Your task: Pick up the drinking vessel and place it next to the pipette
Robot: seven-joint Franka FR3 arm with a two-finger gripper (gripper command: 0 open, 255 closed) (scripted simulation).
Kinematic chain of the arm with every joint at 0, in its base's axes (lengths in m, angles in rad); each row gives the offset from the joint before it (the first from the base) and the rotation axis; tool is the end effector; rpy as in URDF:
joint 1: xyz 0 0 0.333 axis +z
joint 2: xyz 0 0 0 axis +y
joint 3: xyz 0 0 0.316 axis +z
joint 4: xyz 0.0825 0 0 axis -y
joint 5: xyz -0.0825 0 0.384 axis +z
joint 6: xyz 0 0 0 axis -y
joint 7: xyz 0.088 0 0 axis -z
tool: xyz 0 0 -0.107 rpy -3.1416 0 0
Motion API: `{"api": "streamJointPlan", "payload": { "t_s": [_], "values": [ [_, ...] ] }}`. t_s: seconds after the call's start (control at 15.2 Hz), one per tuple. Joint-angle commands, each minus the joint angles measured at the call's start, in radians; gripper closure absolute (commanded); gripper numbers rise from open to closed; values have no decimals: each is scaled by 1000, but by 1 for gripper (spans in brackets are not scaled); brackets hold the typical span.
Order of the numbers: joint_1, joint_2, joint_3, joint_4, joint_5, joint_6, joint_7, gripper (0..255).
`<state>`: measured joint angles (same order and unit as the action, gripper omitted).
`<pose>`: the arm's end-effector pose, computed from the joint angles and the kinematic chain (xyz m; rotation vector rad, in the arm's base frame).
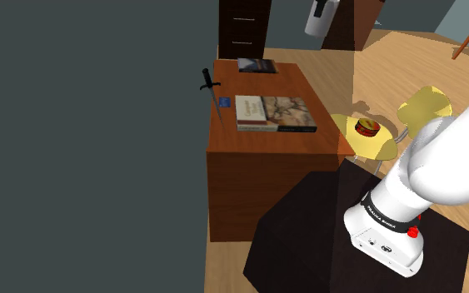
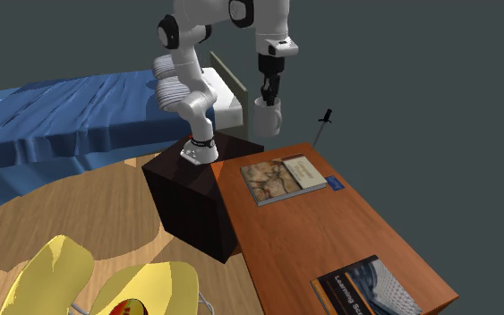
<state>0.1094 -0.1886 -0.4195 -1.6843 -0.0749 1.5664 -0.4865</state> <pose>0.4665 -0.1808 0.6602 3.1086 0.2783 0.0795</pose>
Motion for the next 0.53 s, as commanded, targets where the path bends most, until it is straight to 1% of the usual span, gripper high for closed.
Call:
{"api": "streamJointPlan", "payload": {
  "t_s": [0.0,0.46],
  "values": [
    [18,-29,36,-31,-8,1,57,255],
    [78,-92,159,-101,-9,1,242,255]
  ]
}}
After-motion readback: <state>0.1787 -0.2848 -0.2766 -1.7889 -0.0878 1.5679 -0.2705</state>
